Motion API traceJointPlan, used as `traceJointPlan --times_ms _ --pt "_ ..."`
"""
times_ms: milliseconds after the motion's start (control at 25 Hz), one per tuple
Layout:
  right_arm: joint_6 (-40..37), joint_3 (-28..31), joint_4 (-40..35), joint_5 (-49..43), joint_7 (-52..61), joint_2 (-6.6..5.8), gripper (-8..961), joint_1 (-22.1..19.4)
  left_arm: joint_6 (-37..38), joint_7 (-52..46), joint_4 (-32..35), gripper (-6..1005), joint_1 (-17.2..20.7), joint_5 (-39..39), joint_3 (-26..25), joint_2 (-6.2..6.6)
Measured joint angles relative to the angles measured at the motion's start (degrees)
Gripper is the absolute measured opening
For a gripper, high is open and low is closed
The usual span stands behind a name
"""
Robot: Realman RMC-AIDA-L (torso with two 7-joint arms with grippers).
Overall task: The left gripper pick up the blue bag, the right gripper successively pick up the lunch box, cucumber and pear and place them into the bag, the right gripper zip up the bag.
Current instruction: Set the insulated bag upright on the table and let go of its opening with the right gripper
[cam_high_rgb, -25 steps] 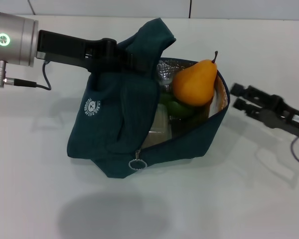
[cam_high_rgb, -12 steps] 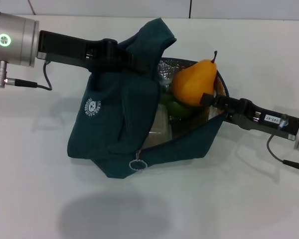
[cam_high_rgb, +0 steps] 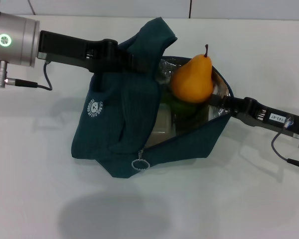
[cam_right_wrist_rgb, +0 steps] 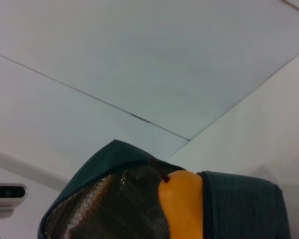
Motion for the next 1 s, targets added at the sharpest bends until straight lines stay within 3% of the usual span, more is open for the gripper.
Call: traceJointPlan --times_ms 120,400,600,880,1000 --pt "-0.01 0.00 0.00 0.03 -0.11 0.00 204 -0.02 0.00 0.00 0.01 39 -0.06 0.01 0.00 -0.02" --pt "-4.47 0.57 -1.49 1.11 -2.91 -0.41 143 -0.73 0.11 0.00 0.00 37 -0.31 0.12 0.10 -0.27" --pt "-8.97 1.35 -11.24 2.21 -1.60 -1.13 123 -5.77 0.23 -0.25 0.00 38 -1.50 -0.13 0.23 -1.01" --pt "-13.88 2.57 -21.94 2.35 2.52 -3.61 86 -10.32 -0.10 -0.39 -0.76 39 -4.85 -0.46 0.19 -2.74" --pt "-18.69 6.18 -24.60 2.16 4.25 -4.95 61 -11.28 -1.07 -0.34 -2.58 38 -6.20 -0.48 0.19 -3.04"
